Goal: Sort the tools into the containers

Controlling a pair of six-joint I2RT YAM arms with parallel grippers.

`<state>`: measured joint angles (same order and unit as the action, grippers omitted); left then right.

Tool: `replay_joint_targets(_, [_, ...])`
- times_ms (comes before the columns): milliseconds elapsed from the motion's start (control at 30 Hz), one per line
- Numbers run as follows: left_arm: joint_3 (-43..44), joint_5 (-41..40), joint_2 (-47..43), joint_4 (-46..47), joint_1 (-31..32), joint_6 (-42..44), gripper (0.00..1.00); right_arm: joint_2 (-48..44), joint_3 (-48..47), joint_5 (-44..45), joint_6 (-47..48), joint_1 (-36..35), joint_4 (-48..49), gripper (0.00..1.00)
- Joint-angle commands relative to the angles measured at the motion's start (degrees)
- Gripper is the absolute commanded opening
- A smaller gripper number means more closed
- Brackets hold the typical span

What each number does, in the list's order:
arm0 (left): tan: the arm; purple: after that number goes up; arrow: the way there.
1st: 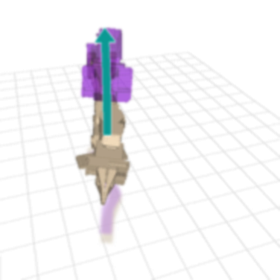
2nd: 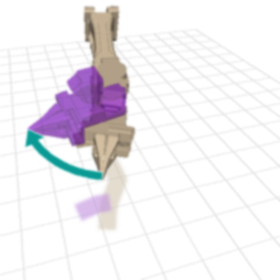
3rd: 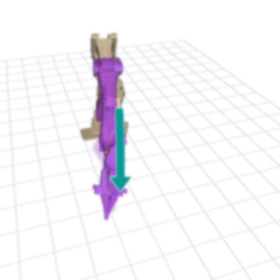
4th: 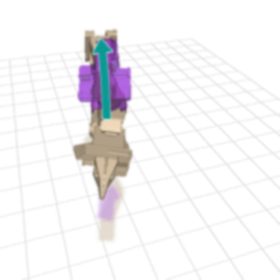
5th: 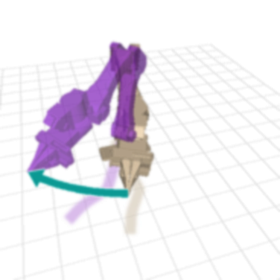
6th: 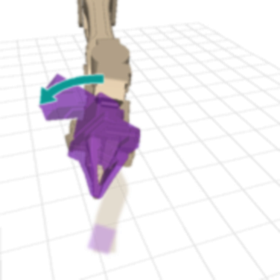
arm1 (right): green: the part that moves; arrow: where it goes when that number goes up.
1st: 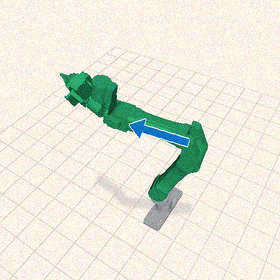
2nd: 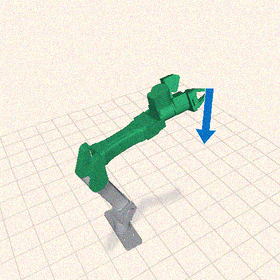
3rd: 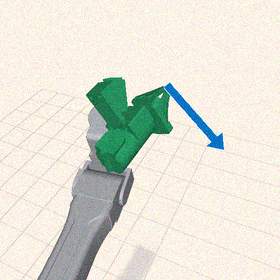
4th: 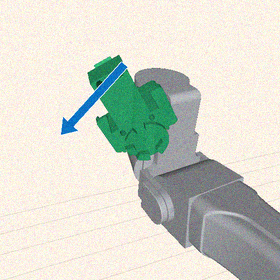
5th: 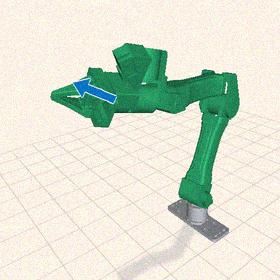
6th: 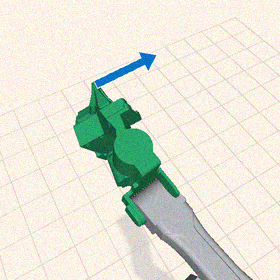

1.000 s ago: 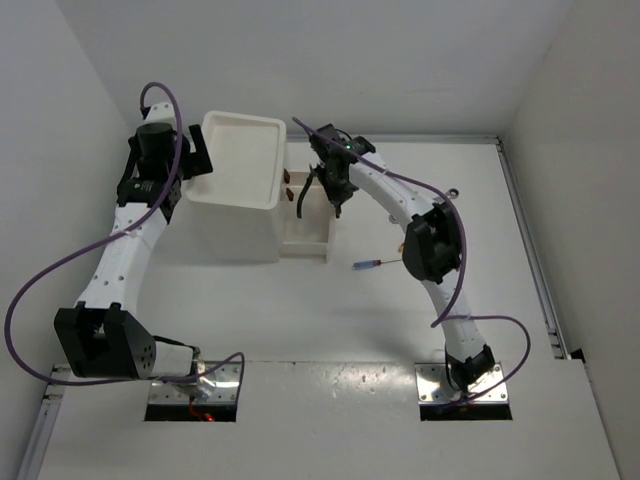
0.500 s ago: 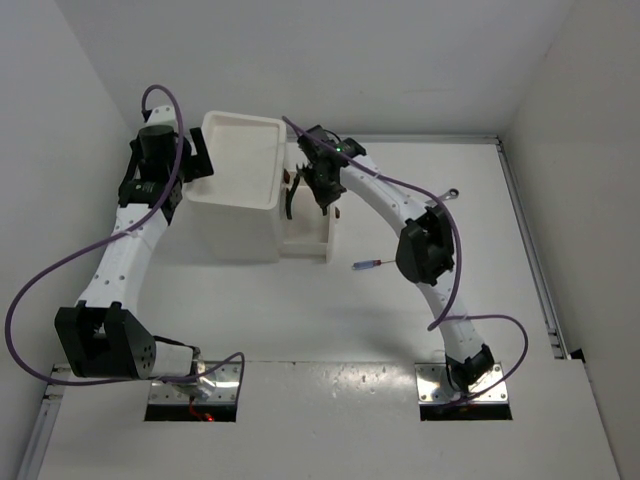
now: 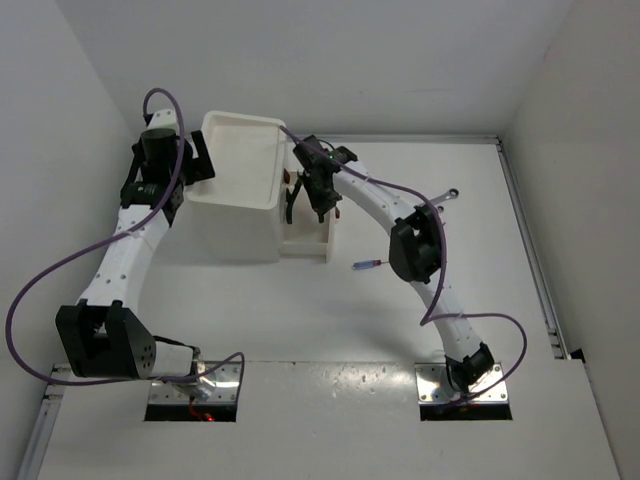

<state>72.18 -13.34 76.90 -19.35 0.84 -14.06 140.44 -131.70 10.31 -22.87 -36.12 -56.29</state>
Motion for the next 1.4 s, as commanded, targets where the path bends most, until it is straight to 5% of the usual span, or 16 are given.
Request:
replay_joint_targets(0, [-0.46, 0.16, 0.17, 3.18, 0.65, -0.79, 1.0, 0.88, -0.31, -0.2, -1.64, -1.76, 2.42, 0.0])
replay_joint_targets(433, [-0.99, -0.37, 1.23, 3.71, 0.65, -0.79, 1.0, 0.98, 0.39, 3.23, -3.58, -1.23, 2.42, 0.0])
replay_joint_targets(467, [-0.99, -0.37, 1.23, 3.71, 0.65, -1.31, 1.0, 0.97, 0.39, 3.23, -3.58, -1.23, 2.42, 0.06])
replay_joint_targets(500, [-0.99, 0.15, 1.23, 3.71, 0.65, -1.32, 1.0, 0.28, 0.39, 2.71, -3.58, -1.23, 2.94, 0.29])
replay_joint_targets(533, [-0.99, 0.16, 1.23, 3.71, 0.65, -1.32, 1.0, 0.27, 0.39, 2.7, -3.58, -1.23, 2.94, 0.38])
replay_joint_targets(633, [-0.99, 0.16, 1.23, 3.71, 0.65, -1.32, 1.0, -1.83, 0.39, 1.56, -3.58, -0.71, 2.94, 0.51])
replay_joint_targets(1000, [2.35, 3.15, 2.46, 3.18, 1.18, -0.18, 1.0, -21.41, 7.85, -11.79, -1.48, 6.84, 9.88, 0.54])
replay_joint_targets(1133, [3.05, 4.9, 3.08, 2.66, 1.18, 0.35, 0.87, -23.72, 13.37, -16.89, 3.88, 12.89, 8.49, 0.54])
replay_joint_targets(1367, [3.58, 5.96, 3.08, 1.6, 1.18, 0.88, 0.39, -17.94, 23.95, -35.52, 11.08, 22.85, 5.68, 0.57])
